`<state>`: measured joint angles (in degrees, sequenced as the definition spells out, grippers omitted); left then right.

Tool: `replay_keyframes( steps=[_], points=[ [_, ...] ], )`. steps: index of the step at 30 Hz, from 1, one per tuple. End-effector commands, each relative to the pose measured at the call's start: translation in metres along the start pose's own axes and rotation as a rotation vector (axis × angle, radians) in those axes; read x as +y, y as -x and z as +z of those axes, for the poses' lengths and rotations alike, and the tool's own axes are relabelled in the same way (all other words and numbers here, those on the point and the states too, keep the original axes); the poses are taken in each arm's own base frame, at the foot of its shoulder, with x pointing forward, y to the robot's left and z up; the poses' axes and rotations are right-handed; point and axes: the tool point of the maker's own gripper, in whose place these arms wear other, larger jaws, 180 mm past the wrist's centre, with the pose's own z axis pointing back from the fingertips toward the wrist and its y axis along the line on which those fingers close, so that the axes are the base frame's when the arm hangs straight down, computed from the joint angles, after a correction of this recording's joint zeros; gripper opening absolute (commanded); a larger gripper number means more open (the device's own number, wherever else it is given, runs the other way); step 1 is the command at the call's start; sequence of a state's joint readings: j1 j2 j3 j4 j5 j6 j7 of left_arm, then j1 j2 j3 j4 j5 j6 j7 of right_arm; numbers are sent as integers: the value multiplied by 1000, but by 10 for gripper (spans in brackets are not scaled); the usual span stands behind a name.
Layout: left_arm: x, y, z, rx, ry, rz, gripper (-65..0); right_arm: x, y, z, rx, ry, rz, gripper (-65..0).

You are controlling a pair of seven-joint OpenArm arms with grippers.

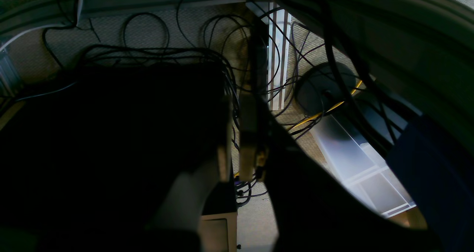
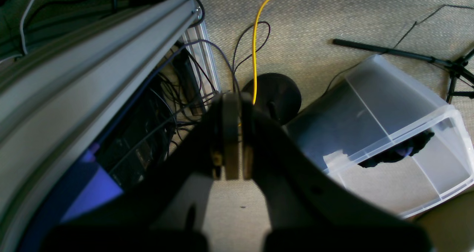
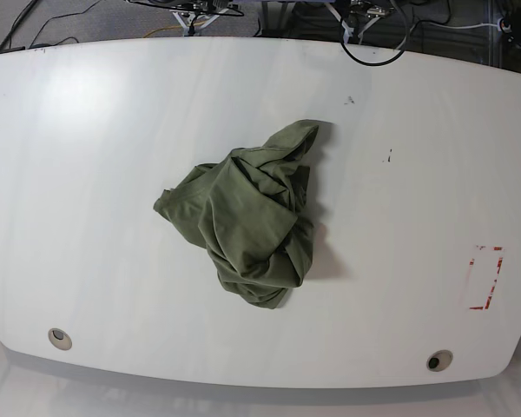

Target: Layout the t-shirt on the table in an organized manner, then fold the t-shirt properly

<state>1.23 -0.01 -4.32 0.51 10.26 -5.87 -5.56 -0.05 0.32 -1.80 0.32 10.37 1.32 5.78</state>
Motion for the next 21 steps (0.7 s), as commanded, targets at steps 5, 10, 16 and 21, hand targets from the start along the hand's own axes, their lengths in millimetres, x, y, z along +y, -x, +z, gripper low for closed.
replay_keyframes(
  steps=[5, 10, 16, 21],
  points=[
    [-1, 1, 0, 4, 1, -5, -622, -1, 1, 0, 1, 0, -2, -644],
    [-1, 1, 0, 4, 2, -5, -621, -1, 1, 0, 3, 0, -2, -645],
    [-2, 2, 0, 2, 5, -6, -625, 0, 2, 0, 4, 0, -1, -644],
    [-2, 1, 0, 1, 3, -8, -624, -1, 2, 0, 2, 0, -1, -643]
  ],
)
